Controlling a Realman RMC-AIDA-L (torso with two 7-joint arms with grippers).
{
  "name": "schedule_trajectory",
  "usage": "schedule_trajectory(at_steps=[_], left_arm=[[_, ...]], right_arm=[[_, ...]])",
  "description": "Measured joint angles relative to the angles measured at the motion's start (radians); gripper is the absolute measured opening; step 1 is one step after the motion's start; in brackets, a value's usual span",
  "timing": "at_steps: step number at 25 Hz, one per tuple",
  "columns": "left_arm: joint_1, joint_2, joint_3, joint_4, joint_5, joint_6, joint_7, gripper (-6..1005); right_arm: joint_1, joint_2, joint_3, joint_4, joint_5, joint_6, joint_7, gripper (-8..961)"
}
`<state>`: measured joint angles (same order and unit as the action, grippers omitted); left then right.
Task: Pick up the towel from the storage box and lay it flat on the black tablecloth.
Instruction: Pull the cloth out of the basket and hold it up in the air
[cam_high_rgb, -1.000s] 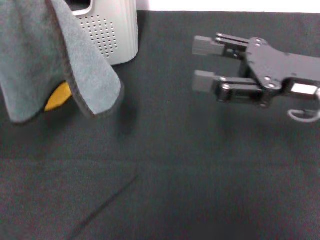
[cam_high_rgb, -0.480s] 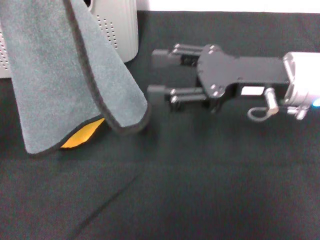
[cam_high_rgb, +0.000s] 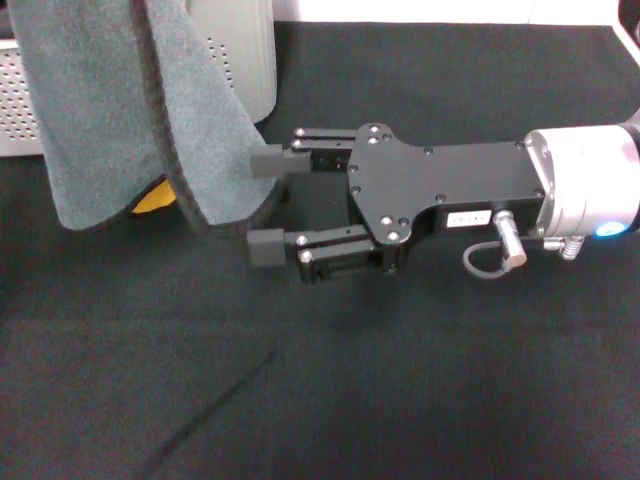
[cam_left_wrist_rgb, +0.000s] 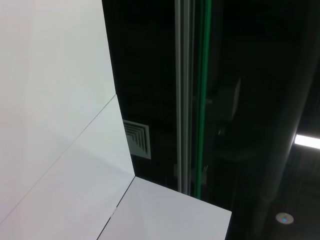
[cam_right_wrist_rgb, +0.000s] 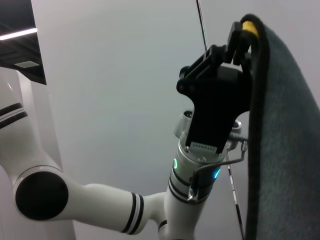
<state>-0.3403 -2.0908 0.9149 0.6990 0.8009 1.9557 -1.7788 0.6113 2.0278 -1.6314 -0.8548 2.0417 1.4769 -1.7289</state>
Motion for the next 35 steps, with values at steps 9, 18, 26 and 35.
schedule_trajectory(at_steps=[9,18,26,35], left_arm=[[-0.030,0.000,-0.021,-0.005,-0.024,-0.003,0.006,18],[-0.053,0.000,-0.022,-0.004,-0.047,-0.003,0.006,18],[-0.058,0.000,-0.022,-0.005,-0.057,-0.003,0.006,18],[-0.050,0.000,-0.019,-0.017,-0.057,-0.003,0.006,18]], right_arm=[[0.001,0.000,-0.044,0.067,-0.009,-0.019,0.003,766],[-0.051,0.000,-0.109,0.012,-0.002,-0.169,-0.024,766],[-0.063,0.000,-0.150,-0.026,-0.010,-0.299,-0.062,767],[-0.097,0.000,-0.143,-0.047,0.102,-0.372,-0.130,767]])
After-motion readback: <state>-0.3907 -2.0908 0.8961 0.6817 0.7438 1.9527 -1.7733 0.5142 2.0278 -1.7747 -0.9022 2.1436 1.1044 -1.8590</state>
